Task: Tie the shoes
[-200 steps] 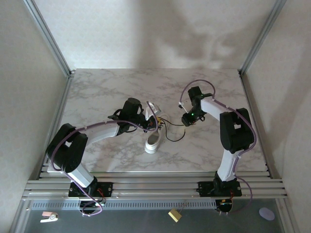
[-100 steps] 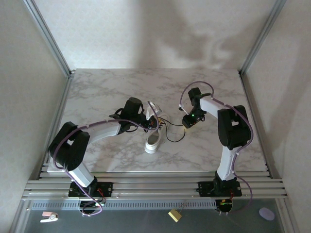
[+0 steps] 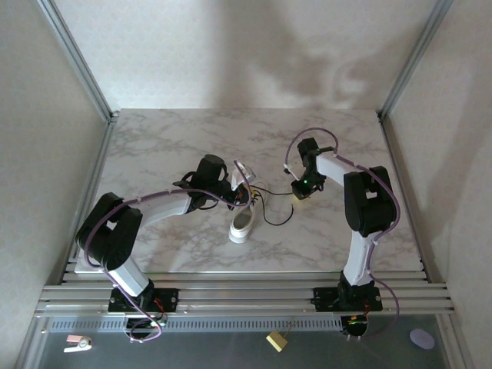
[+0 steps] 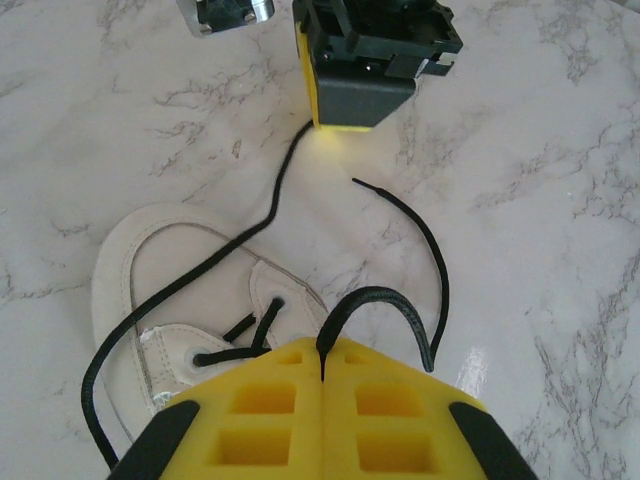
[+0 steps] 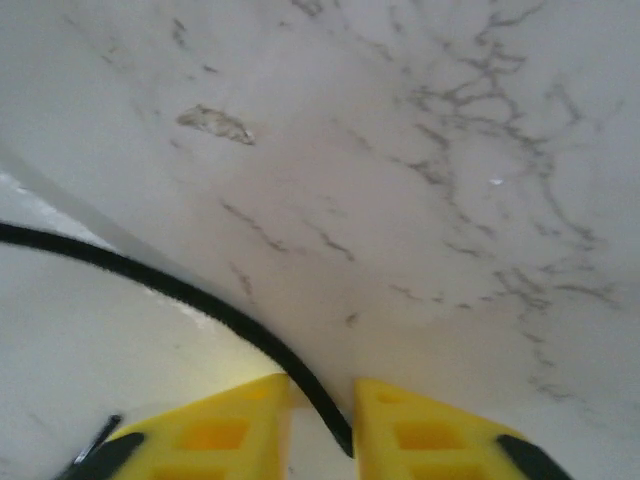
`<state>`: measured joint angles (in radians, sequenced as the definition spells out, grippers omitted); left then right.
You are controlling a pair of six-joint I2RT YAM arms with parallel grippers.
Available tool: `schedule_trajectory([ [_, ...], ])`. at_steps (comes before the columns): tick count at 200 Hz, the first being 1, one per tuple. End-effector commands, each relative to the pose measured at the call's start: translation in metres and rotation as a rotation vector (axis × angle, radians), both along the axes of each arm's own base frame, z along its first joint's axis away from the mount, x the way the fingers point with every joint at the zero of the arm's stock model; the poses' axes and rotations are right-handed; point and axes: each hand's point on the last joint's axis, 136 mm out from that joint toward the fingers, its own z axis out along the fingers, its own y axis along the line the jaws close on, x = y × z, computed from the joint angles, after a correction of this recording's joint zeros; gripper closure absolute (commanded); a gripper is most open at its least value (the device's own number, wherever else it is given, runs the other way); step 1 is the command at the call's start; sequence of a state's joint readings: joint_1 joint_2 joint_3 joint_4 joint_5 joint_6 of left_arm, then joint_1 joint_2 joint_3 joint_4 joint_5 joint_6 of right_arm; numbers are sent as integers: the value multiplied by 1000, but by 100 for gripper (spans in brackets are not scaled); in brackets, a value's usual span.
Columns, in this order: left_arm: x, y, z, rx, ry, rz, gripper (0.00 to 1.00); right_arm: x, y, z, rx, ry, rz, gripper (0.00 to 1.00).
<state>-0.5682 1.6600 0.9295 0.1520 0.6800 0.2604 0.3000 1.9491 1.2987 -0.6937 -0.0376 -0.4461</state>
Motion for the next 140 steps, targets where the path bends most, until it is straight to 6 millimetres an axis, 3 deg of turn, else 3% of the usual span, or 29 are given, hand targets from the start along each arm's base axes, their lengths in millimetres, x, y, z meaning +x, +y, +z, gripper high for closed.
schedule_trajectory([
  [1,2,-6,4,-5,14,-7,100,-33,7,-20,-1,98,-2,91],
  [13,3,-6,4,-7,17,-4,100,-35,11,-16,10,81,-14,100],
  [58,17,-5,5,-19,55,99,100,-37,33,40,132,-102,-115,100],
  [88,28,0,4,-29,101,206,100,-65,56,80,208,-260,-153,100],
  [140,36,0,1,-42,144,270,100,-125,93,116,345,-367,-138,100],
])
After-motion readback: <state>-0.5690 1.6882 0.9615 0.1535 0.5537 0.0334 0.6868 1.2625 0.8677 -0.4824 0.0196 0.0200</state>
